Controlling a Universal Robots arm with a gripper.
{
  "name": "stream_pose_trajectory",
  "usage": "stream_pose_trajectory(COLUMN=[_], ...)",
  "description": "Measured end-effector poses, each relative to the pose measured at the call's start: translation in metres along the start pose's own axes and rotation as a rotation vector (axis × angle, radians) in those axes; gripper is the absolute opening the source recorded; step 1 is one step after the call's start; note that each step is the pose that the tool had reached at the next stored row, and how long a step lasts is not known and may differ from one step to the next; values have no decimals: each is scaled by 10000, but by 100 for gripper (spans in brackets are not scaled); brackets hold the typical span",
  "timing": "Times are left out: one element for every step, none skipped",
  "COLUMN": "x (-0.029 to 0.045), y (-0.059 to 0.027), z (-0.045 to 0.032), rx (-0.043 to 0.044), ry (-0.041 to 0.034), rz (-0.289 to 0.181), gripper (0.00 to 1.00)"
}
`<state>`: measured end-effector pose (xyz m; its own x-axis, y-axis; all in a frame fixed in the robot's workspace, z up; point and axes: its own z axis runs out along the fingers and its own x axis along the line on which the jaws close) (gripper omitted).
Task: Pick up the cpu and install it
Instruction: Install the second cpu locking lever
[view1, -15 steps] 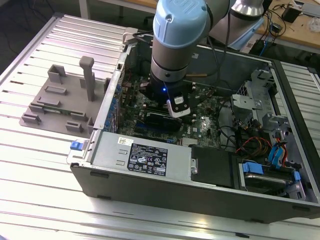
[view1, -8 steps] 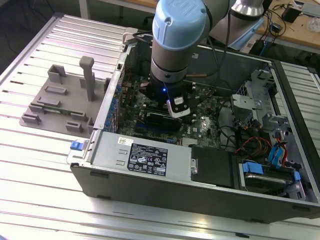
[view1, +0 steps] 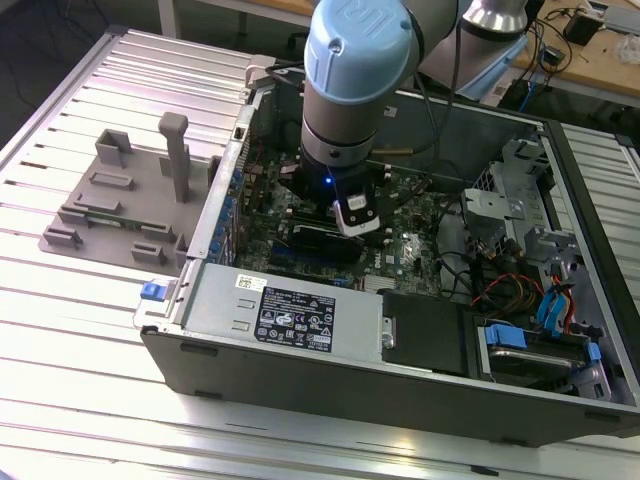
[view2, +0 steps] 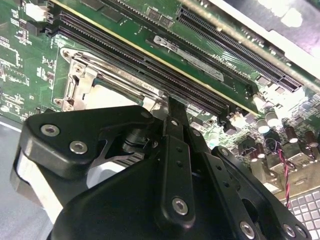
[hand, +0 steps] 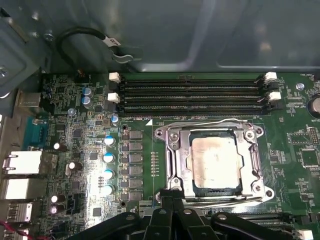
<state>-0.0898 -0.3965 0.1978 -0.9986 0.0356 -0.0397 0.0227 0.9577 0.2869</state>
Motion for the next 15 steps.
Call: stream_pose_trajectory(x=[8, 10, 10, 11, 13, 16, 21, 22, 23, 25, 25, 24, 23, 21, 21], y=[-3, -3, -2, -1, 5, 12, 23, 28, 30, 33, 36, 47, 58, 66, 72], z=[9, 13, 15, 17, 22, 25, 31, 33, 34, 34, 26, -11, -47, -72, -93], rx=[-17, -15, -15, -17, -17, -16, -19, -22, -20, -15, 11, 56, 108, 150, 194], ry=[1, 1, 1, 0, 0, 1, 1, -1, -2, -1, -3, -8, -11, -14, -16], rz=[2, 2, 2, 2, 3, 3, 3, 4, 5, 8, 14, 19, 25, 29, 33], gripper=[11, 11, 11, 11, 11, 11, 11, 11, 11, 11, 11, 11, 11, 11, 11])
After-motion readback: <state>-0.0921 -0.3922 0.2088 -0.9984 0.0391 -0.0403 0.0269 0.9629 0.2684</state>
